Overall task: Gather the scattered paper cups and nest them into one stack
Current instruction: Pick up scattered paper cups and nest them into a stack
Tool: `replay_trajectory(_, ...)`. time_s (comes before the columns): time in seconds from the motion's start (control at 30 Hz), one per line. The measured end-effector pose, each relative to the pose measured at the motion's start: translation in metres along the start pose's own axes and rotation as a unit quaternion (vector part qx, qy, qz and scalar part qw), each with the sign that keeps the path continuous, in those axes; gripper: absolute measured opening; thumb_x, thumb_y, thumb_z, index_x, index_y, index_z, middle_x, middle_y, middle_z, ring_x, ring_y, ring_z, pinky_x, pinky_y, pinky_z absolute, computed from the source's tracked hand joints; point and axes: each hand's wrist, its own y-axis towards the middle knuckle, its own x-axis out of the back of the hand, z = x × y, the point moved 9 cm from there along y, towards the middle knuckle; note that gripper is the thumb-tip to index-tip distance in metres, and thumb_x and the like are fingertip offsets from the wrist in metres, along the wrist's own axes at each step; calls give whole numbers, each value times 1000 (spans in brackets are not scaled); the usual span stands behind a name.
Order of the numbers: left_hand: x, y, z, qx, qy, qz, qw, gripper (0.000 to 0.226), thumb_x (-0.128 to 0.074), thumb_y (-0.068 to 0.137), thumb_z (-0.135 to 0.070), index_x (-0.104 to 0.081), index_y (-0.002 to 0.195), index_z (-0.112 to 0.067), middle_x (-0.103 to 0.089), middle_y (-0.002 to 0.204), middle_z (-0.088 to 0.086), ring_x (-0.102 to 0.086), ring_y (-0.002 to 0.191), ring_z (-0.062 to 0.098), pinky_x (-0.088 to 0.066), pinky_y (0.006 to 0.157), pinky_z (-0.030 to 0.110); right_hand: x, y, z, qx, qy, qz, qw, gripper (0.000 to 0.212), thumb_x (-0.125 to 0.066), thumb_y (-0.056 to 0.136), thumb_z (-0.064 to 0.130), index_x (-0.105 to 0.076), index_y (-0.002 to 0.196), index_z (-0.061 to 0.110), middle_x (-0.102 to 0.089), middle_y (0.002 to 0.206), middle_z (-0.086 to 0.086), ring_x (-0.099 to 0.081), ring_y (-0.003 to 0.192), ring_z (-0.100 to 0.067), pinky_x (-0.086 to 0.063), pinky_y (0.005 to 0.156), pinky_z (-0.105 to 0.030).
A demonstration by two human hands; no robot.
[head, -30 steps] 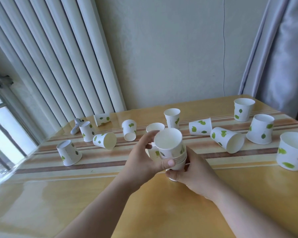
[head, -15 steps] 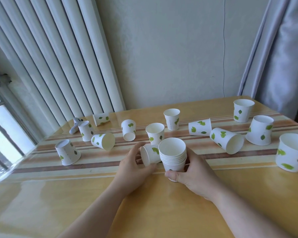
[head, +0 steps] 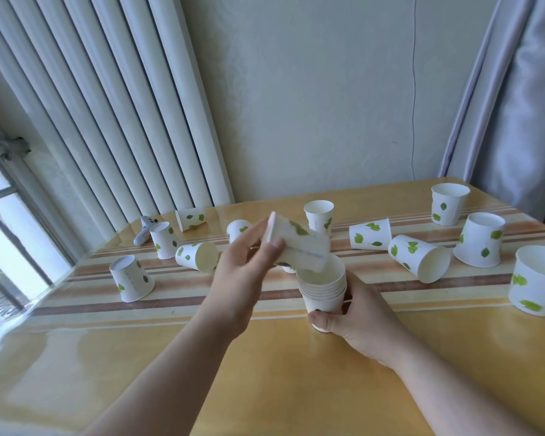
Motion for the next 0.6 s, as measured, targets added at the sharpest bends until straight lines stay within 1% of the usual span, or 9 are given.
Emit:
replay_trajectory(0.07,-9,-1,7,11,34,13,999,70,-77,86,-57,-67,147,-26,-80,131,3,-73,128,23,-55,114,52,1,-1,2,4,-1,0,1000,73,-96,71,52,-59,134,49,-74,115,32,-69,102,7,-55,85,-25)
replay_trajectory(0.17,-13,-3,13,18,51,14,998,73,-82,83,-58,-65,149,-29,-79,130,5,-72,127,32,-54,112,60,1,-3,6,7,-4,3,1000,71,-95,71,53,-59,132,48,-74,115,34,-68,103,8,-55,86,-25)
replay_trajectory(0.23,-14,-4,12,21,59,7,998,76,-83,81,-59,-64,150,-32,-78,132,1,-70,129,31,-53,114,60,1,-2,6,5,-4,2,1000,70,-95,71,53,-59,132,48,-73,115,34,-68,102,9,-55,86,-26)
replay_trajectory(0.37,-11,-3,10,10,57,11,998,82,-82,74,-56,-60,152,-40,-76,136,-7,-70,129,19,-57,112,49,-1,-3,7,9,-13,1,1000,69,-94,73,51,-58,132,51,-72,114,37,-66,103,11,-52,85,-22)
replay_trajectory(0.4,-12,-2,9,6,61,19,998,80,-81,73,-54,-60,149,-45,-73,139,-8,-68,130,16,-59,109,44,-1,-3,9,12,-22,0,1000,68,-94,73,50,-56,130,54,-72,114,35,-65,103,12,-51,84,-21)
replay_trajectory(0.47,-14,-3,7,2,76,36,996,74,-79,69,-50,-59,140,-57,-66,144,-9,-67,129,11,-64,95,29,-3,-2,12,16,-44,3,999,65,-94,73,49,-54,122,60,-74,111,29,-64,102,14,-50,82,-19)
replay_trajectory(0.5,-14,-3,6,3,86,45,995,74,-79,68,-49,-57,138,-60,-62,144,-9,-67,127,10,-64,89,25,-3,0,13,14,-51,6,999,64,-95,72,49,-53,121,60,-74,111,28,-64,101,15,-51,82,-19)
replay_trajectory(0.53,-13,-3,8,5,100,52,994,78,-80,67,-51,-55,140,-61,-59,143,-8,-68,123,9,-63,89,24,-3,1,14,9,-55,7,998,65,-95,71,49,-55,121,58,-74,112,27,-66,100,14,-53,83,-20)
replay_trajectory(0.6,-4,-5,13,8,131,66,989,97,-84,65,-61,-45,155,-58,-53,137,-9,-64,119,9,-61,97,29,-2,5,15,-1,-58,10,998,66,-97,67,48,-59,122,52,-75,112,26,-69,99,10,-57,83,-23)
